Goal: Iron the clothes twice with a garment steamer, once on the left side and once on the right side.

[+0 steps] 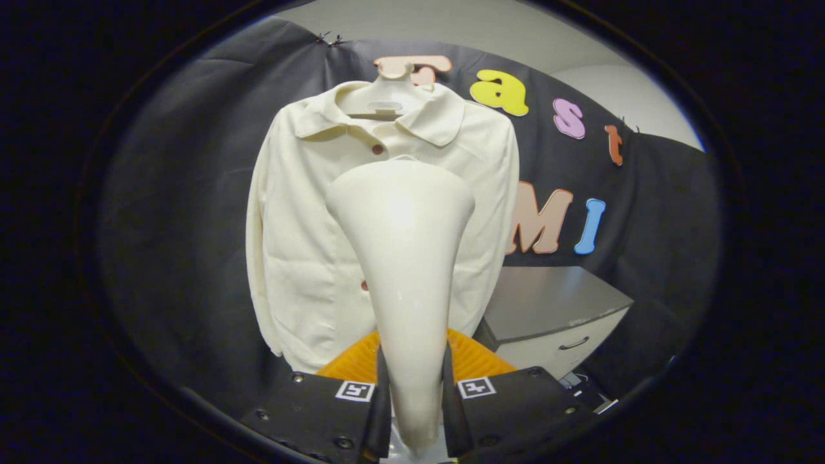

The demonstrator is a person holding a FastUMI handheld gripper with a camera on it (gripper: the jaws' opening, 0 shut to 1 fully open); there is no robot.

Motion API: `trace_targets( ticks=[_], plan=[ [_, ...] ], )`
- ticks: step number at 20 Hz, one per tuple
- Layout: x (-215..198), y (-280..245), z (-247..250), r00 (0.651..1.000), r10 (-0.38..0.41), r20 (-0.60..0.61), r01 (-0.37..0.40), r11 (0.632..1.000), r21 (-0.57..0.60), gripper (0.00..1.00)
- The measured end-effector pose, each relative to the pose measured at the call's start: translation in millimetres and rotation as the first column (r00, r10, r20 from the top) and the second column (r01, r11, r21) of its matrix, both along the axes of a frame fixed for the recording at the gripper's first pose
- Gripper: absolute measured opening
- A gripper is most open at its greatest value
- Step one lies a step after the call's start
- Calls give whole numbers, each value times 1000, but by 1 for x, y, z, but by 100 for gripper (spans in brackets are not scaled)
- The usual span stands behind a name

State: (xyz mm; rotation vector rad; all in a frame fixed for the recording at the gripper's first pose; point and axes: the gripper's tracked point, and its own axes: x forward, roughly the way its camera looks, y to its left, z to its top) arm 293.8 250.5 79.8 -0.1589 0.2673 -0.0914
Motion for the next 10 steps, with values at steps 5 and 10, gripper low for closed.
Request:
trace_targets(
  ticks=[5,10],
  plan=[
    [42,-21,44,999,-28,40,27,999,33,32],
    [74,-45,73,998,-62,16,62,998,33,33]
  ],
)
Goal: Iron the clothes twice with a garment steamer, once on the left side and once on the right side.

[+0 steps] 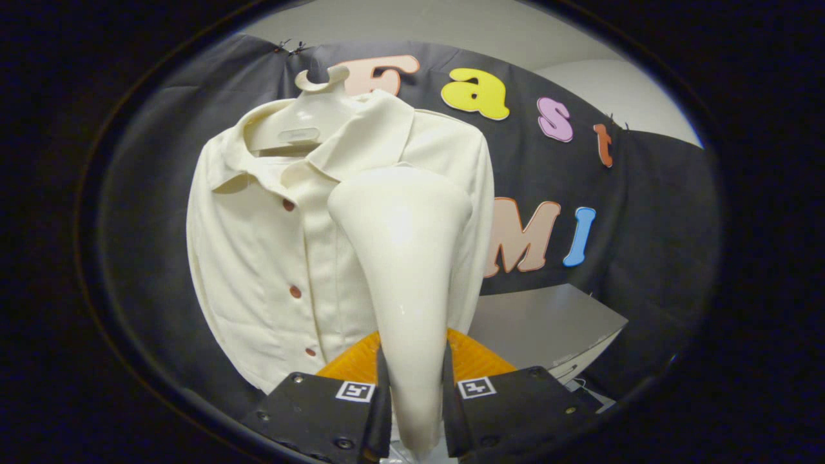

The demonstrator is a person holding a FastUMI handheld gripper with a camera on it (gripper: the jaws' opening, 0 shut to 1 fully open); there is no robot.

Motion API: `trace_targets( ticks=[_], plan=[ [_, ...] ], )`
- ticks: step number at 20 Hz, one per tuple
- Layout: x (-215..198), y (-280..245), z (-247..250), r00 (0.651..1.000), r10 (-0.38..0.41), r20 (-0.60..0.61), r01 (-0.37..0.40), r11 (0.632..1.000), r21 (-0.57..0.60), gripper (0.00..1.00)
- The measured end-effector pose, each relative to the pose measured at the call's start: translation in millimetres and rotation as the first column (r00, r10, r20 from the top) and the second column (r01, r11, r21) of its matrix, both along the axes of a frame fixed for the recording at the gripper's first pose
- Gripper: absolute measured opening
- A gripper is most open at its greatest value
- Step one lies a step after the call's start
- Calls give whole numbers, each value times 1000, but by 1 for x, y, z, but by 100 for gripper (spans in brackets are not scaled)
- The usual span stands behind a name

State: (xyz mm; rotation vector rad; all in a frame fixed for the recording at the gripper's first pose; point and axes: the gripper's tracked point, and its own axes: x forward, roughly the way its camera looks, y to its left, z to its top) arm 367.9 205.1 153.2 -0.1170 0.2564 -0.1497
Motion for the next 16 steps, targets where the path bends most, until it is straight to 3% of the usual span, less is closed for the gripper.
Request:
trace_targets(
  ticks=[8,16],
  plan=[
    [14,-23,-4,999,-37,-12,37,999,-15,33],
    [15,-26,-60,995,-72,-71,70,997,-39,33]
  ],
)
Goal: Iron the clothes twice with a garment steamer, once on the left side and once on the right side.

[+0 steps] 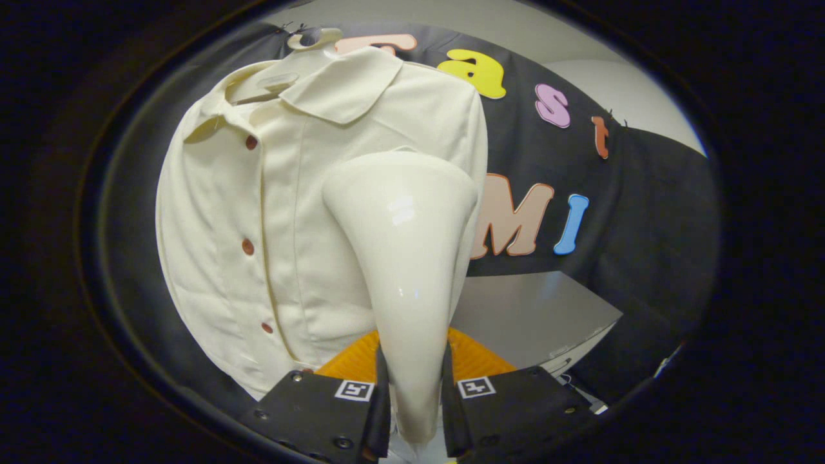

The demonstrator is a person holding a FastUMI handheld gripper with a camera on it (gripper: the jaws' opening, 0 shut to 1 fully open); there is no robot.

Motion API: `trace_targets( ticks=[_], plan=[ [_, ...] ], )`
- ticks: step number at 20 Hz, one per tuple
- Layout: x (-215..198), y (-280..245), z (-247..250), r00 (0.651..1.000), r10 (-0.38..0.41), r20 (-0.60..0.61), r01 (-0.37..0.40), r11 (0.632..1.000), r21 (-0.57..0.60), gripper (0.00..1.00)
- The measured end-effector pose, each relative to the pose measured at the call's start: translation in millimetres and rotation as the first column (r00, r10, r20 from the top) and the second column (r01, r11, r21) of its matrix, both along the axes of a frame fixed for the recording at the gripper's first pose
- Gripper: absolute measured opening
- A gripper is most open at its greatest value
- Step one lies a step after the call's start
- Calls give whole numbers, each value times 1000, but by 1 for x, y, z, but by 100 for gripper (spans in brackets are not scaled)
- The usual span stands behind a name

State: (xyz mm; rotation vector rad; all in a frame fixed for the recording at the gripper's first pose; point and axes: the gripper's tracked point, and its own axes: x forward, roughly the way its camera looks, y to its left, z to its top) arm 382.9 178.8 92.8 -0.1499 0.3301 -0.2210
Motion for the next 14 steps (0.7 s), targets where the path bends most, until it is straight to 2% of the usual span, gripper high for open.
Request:
trace_targets(
  ticks=[14],
  plan=[
    [-8,-3,-112,990,-34,-138,31,999,-26,33]
  ],
)
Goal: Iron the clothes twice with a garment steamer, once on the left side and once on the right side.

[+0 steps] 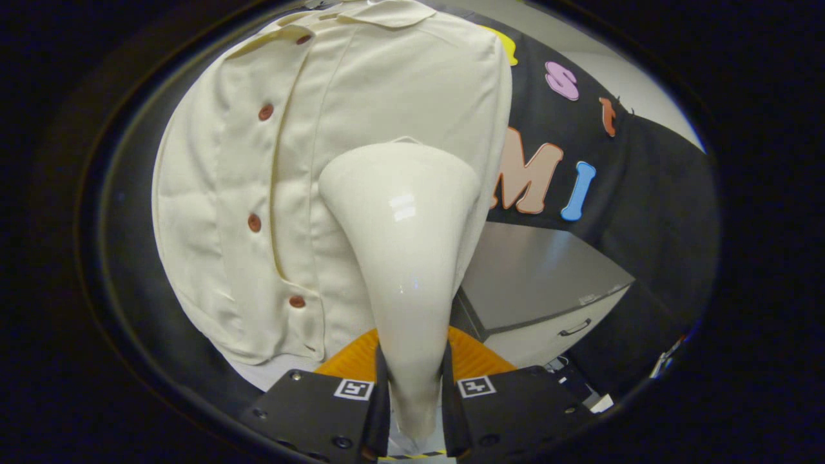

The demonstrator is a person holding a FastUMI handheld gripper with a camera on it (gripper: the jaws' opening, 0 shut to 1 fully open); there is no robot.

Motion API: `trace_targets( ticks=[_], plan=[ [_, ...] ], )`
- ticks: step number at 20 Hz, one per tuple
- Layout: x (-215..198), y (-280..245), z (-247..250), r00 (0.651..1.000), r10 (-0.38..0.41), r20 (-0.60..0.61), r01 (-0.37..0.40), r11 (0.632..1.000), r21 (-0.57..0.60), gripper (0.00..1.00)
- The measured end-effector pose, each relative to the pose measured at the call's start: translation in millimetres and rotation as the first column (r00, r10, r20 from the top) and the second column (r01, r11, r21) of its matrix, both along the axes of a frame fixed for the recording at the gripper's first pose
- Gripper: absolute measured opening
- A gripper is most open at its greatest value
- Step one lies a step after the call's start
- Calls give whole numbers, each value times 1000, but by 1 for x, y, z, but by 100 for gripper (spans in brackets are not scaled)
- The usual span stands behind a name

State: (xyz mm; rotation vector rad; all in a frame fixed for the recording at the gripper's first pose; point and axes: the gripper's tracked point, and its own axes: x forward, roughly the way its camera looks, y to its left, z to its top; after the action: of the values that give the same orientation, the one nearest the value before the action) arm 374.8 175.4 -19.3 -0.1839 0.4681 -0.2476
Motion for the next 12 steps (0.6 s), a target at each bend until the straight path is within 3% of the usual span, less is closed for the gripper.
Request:
trace_targets(
  ticks=[12],
  plan=[
    [-14,-15,-120,989,-42,-140,45,999,23,33]
  ],
)
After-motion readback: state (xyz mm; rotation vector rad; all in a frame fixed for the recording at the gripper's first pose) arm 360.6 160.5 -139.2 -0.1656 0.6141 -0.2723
